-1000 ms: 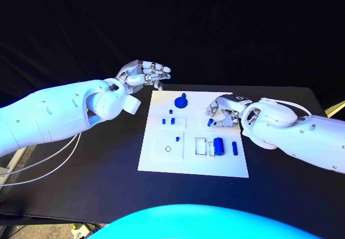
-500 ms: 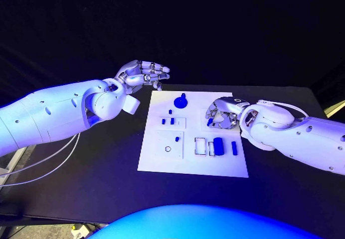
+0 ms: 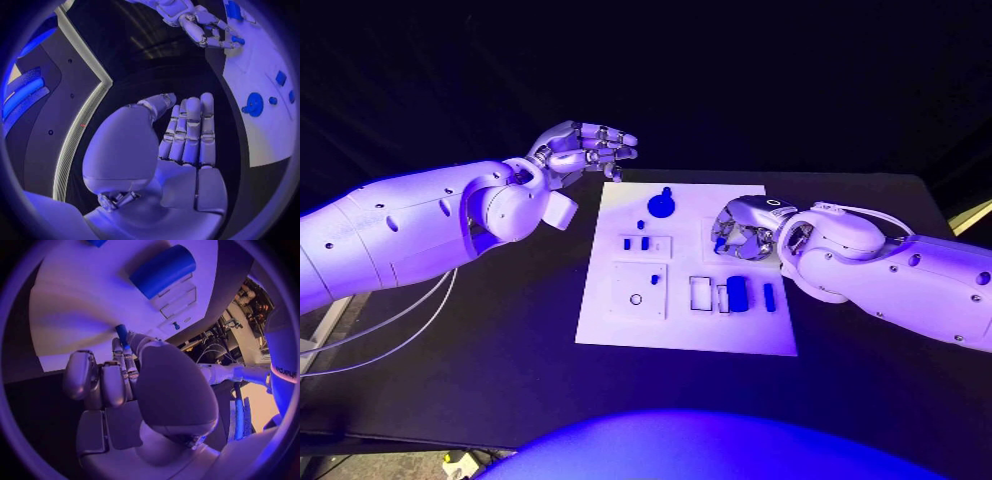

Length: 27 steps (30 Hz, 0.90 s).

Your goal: Assemble the parts on the task board

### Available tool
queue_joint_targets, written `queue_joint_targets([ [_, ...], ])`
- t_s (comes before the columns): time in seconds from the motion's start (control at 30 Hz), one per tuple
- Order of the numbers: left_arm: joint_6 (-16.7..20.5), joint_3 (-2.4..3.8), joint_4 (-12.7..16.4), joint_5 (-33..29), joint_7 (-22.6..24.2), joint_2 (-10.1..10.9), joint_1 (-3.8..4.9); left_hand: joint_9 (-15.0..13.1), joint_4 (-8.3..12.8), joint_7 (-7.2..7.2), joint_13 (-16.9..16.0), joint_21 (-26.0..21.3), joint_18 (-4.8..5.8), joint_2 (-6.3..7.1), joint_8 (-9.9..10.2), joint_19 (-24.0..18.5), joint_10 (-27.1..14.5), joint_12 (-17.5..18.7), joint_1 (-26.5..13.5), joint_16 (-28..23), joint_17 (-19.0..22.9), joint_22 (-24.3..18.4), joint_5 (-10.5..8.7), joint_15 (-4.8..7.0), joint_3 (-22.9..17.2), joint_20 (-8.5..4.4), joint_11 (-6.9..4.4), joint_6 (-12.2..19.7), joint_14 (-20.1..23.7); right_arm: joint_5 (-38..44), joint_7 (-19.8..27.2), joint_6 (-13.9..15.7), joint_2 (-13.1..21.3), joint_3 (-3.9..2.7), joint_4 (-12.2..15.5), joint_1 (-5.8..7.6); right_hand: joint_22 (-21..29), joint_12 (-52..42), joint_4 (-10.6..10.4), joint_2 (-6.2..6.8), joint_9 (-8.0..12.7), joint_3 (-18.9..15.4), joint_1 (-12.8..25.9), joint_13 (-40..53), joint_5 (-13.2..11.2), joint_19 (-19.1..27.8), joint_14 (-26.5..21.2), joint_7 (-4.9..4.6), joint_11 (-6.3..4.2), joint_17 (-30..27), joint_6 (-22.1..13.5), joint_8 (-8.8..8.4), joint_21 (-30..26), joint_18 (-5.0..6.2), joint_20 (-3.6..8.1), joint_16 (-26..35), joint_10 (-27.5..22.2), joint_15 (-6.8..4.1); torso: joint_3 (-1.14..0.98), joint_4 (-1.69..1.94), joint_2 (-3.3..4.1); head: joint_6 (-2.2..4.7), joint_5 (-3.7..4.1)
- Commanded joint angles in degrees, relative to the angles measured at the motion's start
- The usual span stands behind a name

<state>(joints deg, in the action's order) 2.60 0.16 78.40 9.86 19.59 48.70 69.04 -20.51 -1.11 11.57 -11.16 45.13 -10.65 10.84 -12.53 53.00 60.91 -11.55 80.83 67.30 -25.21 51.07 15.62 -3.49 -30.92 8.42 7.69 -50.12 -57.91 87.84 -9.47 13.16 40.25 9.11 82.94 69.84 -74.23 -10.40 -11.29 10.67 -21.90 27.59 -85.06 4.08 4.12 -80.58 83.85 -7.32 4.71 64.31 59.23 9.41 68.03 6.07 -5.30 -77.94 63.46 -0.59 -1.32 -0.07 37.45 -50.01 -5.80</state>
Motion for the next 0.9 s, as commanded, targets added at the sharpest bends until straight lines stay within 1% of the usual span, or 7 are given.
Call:
queue_joint_targets([
  [0.03, -0.2, 0.04, 0.2, -0.1, 0.0, 0.0, 0.04, -0.8, -0.4, 0.36, -0.9, -1.0, 0.12, -0.66, -1.3, -0.5, -0.9, -0.9, -0.6, -0.8, 0.6, -0.5, -0.14, 0.0, 0.6, 0.25, 0.2, 0.9, 0.4, 0.4, -0.2, 0.6, -0.1, 0.01, 0.1, -0.14, -1.3, -0.2, 0.8, -1.06, -1.4, 3.2, 1.4, 0.4, -0.4, -1.4, 1.5, 0.04, -0.83, 0.9, 1.1, 1.77, 1.7, -1.56, 0.09, -1.1, 4.3, -0.14, 0.04, 0.0, 0.01, 0.01, 0.03],
  [0.23, -0.2, 0.04, 0.1, -0.1, 0.0, 0.0, 0.04, -0.8, -0.4, 0.36, -0.9, -1.0, 0.12, -0.66, -1.3, -0.5, -0.9, -0.9, -0.6, -0.8, 0.6, -0.5, -0.14, 0.0, 0.6, 0.25, 0.2, 0.9, 0.4, 0.8, -1.3, 2.4, 0.0, 0.01, 0.3, -0.27, -2.1, 0.1, 4.5, -1.94, -3.7, 5.5, 3.2, 1.4, -0.2, -1.8, 1.6, 0.8, -1.81, 0.9, 2.5, 4.16, 2.4, -1.73, 0.85, -1.2, 7.6, -0.94, 0.03, 0.06, -0.05, 0.01, 0.12],
  [0.33, -0.2, 0.04, 0.1, -0.1, 0.0, 0.0, 0.04, -0.8, -0.5, 0.36, -0.9, -1.1, 0.12, -0.75, -1.3, -0.5, -1.0, -0.9, -0.6, -0.8, 0.6, -0.5, -0.13, 0.0, 0.5, 0.26, 0.2, 0.9, 0.4, 0.9, -1.7, 3.4, 0.2, 0.01, 0.4, -0.29, -2.5, 0.4, 6.0, -2.3, -4.9, 6.5, 3.9, 1.8, 0.2, -1.9, 1.6, 0.92, -2.03, 0.9, 2.3, 5.09, 2.8, -1.81, 1.07, -1.2, 8.4, -1.16, 0.02, 0.01, -0.04, 0.01, 0.15],
  [0.4, -0.2, 0.04, 0.1, -0.1, 0.0, 0.0, 0.04, -0.8, -0.5, 0.36, -0.9, -1.1, 0.12, -0.78, -1.4, -0.5, -1.0, -0.9, -0.6, -0.8, 0.6, -0.5, -0.12, 0.0, 0.5, 0.26, 0.2, 0.9, 0.4, 0.8, -2.0, 4.1, 0.4, 0.01, 0.6, -0.3, -2.6, 0.6, 6.6, -2.32, -5.5, 7.0, 4.4, 2.0, 0.3, -2.0, 1.6, 0.92, -2.07, 0.8, 2.1, 5.45, 2.9, -1.84, 1.13, -1.2, 8.6, -1.18, 0.03, -0.03, -0.08, 0.01, 0.18],
  [0.5, -0.2, 0.04, 0.0, -0.1, 0.0, 0.0, 0.04, -0.8, -0.5, 0.36, -0.9, -1.1, 0.12, -0.78, -1.4, -0.5, -1.0, -0.9, -0.6, -0.8, 0.6, -0.5, -0.12, 0.0, 0.5, 0.26, 0.2, 0.9, 0.4, 0.5, -2.1, 5.0, 0.8, 0.01, 0.9, -0.31, -2.9, 1.3, 8.1, -2.28, -6.9, 8.3, 6.0, 2.4, 0.3, -2.0, 1.6, 0.94, -2.11, 0.8, 1.5, 6.34, 3.0, -1.87, 1.2, -1.2, 9.0, -1.22, 0.04, -0.03, -0.13, 0.01, 0.31],
  [0.7, -0.2, 0.04, -0.2, -0.1, 0.0, -0.1, 0.04, -0.8, -0.5, 0.36, -0.9, -1.1, 0.12, -0.78, -1.4, -0.5, -1.0, -0.9, -0.6, -0.8, 0.6, -0.5, -0.12, 0.0, 0.5, 0.26, 0.2, 0.9, 0.4, -0.7, -1.8, 7.2, 2.2, -0.06, 2.6, -0.12, -3.0, 1.5, 8.5, -2.27, -7.3, 8.6, 6.4, 2.5, 0.3, -2.1, 1.6, 0.94, -2.12, 0.8, 1.4, 6.57, 3.1, -1.91, 1.22, -1.2, 9.1, -1.23, 0.02, 0.03, -0.12, 0.01, 0.43],
  [0.9, -0.2, 0.03, -0.3, -0.1, 0.0, -0.2, 0.04, -0.8, -0.5, 0.36, -0.9, -1.1, 0.12, -0.78, -1.4, -0.5, -1.0, -0.9, -0.6, -0.8, 0.6, -0.5, -0.12, 0.0, 0.5, 0.26, 0.2, 0.9, 0.4, -1.8, -1.4, 8.8, 4.1, -0.29, 6.3, 0.54, -3.2, 1.7, 8.8, -2.25, -7.6, 8.8, 6.6, 2.6, 0.2, -2.2, 1.7, 0.94, -2.12, 0.9, 1.3, 6.72, 3.3, -1.96, 1.22, -1.2, 9.2, -1.24, 0.06, -0.09, -0.15, 0.01, 0.49],
])
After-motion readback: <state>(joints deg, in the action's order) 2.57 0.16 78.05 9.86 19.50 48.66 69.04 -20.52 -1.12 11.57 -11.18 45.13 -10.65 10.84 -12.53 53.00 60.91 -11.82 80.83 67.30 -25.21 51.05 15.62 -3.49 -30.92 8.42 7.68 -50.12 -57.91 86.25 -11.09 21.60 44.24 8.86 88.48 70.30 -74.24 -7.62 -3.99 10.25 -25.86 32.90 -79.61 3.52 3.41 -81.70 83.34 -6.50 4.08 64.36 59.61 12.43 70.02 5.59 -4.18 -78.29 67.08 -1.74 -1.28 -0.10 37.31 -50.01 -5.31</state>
